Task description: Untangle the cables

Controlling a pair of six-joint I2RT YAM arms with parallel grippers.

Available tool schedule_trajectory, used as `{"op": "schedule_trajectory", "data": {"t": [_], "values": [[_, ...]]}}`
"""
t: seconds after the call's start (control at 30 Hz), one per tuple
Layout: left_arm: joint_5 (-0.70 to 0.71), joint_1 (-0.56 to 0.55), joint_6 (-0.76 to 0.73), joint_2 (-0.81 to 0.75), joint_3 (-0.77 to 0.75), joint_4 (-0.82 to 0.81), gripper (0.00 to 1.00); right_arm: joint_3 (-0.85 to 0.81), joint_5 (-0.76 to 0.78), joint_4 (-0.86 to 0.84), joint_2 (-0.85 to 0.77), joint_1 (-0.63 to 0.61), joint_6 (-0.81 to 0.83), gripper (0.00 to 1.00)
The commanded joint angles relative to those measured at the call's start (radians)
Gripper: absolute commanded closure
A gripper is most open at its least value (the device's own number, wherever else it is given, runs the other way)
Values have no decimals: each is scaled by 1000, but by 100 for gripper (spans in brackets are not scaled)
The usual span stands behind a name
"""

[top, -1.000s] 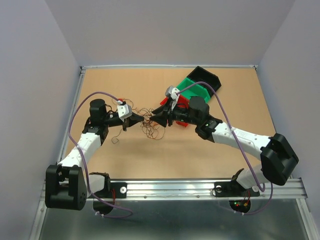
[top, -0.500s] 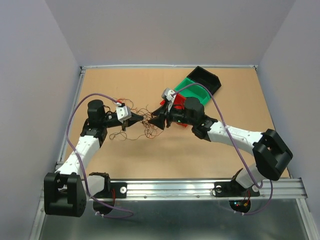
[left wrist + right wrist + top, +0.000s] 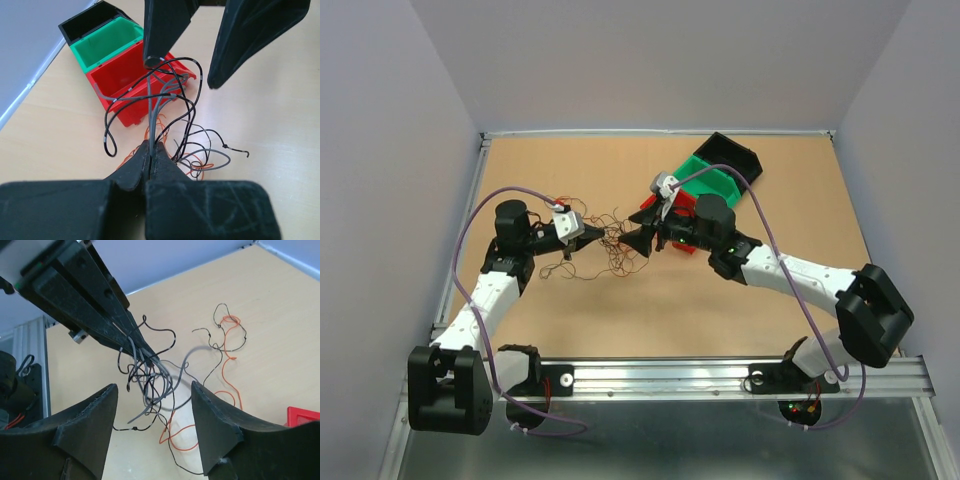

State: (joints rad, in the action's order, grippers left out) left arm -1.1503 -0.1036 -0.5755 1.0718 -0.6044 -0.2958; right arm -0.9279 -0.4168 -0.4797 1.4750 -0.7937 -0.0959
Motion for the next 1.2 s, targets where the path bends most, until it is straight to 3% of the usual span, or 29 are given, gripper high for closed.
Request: {"op": "schedule_trajectory", "data": {"t": [0.0,0.17,0.37,0.53,0.63,0.67,0.73,0.87,1.17], "values": [[-11,-5,-23,-13,9,-31,100,9,29,-62,-61,-9,1,34],[3,-10,-24,-10,9,-29,100,-14,3,-63,-55,-10,-18,35],[21,-25,-27,-24,15,-31,100,-57,-19,-60,-12,-9,-42,54],[35,-36,-37,-24,18,-31,100,-88,-40,-59,21,-9,-56,60],[37,-36,-41,-21,20,-31,100,-103,-50,-56,39,-9,-62,74],[41,-36,-41,-24,22,-31,100,-104,-36,-56,39,-9,-64,86],[49,-38,-47,-26,25,-31,100,-92,5,-56,33,-10,-68,95],[98,-38,-40,-18,25,-43,100,-46,124,-59,-22,-9,-71,99],[340,-19,104,51,5,-170,100,171,556,-57,-215,-9,-77,100]]}}
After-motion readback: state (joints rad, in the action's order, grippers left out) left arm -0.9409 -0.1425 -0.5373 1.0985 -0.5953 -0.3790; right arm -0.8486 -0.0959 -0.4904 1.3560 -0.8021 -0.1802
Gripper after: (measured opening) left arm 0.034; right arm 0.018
